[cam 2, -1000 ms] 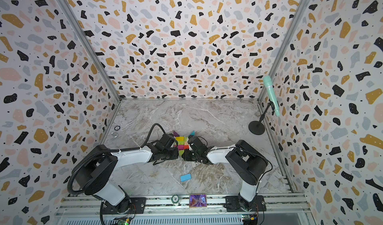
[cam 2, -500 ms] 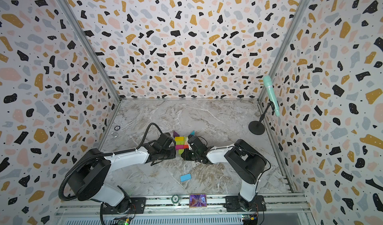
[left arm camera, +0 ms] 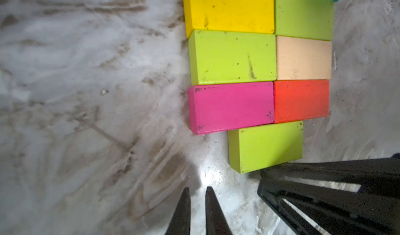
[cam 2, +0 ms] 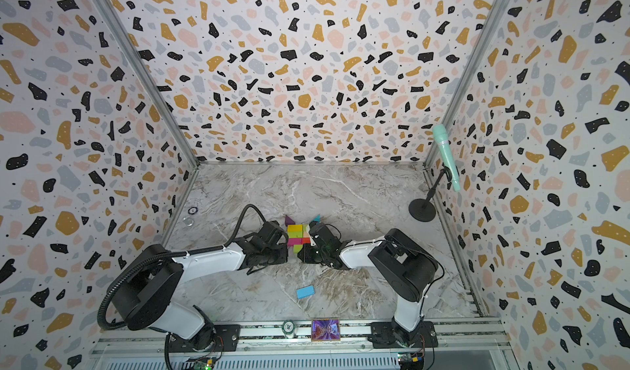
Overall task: Assemble a carrot with building blocks
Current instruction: Assemble the building block at the center of the board.
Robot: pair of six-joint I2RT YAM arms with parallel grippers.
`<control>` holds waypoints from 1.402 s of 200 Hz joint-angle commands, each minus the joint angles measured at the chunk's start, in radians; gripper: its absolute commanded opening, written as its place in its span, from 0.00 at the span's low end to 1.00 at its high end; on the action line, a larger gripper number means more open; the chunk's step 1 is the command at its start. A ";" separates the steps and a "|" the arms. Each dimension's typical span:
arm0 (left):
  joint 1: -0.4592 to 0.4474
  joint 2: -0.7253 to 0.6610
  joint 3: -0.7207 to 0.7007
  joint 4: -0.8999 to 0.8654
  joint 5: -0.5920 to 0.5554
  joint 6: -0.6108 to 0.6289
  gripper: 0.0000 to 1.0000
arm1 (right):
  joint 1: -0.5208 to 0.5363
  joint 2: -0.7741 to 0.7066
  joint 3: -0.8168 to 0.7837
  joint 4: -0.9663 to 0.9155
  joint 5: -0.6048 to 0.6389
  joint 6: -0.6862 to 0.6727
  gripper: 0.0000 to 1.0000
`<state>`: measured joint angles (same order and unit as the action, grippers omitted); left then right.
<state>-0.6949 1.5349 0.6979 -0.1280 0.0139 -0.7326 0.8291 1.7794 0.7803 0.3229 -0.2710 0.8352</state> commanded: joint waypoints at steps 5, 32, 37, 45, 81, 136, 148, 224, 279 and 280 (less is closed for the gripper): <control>0.005 -0.025 -0.031 0.021 -0.007 -0.023 0.16 | -0.007 0.008 -0.006 -0.040 0.009 -0.020 0.22; 0.005 -0.059 -0.039 0.023 -0.009 -0.026 0.16 | 0.001 -0.043 -0.010 -0.060 0.004 -0.050 0.28; 0.005 -0.070 -0.040 0.022 -0.013 -0.026 0.17 | 0.004 -0.056 -0.006 -0.078 0.006 -0.054 0.29; 0.005 -0.091 -0.042 0.022 -0.022 -0.025 0.17 | 0.009 -0.082 -0.001 -0.109 0.010 -0.064 0.29; 0.009 -0.160 -0.034 0.008 -0.066 -0.019 0.27 | 0.072 -0.236 0.010 -0.282 0.111 -0.086 0.36; 0.048 -0.256 -0.015 -0.024 -0.092 -0.048 0.37 | 0.201 -0.423 -0.009 -0.557 0.353 -0.029 0.54; 0.056 -0.283 -0.005 -0.051 -0.105 -0.046 0.38 | 0.232 -0.446 -0.011 -0.617 0.388 -0.004 0.54; 0.061 -0.434 -0.038 -0.190 -0.155 -0.077 0.40 | 0.573 -0.406 -0.024 -0.737 0.520 0.219 0.49; 0.061 -0.541 -0.159 -0.138 -0.060 -0.109 0.38 | 0.650 -0.243 0.054 -0.725 0.550 0.302 0.36; 0.061 -0.542 -0.160 -0.138 -0.059 -0.109 0.38 | 0.651 -0.240 0.056 -0.726 0.552 0.303 0.36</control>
<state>-0.6357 1.0309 0.5766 -0.2764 -0.0887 -0.8204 1.4788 1.5074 0.7837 -0.3672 0.2283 1.0748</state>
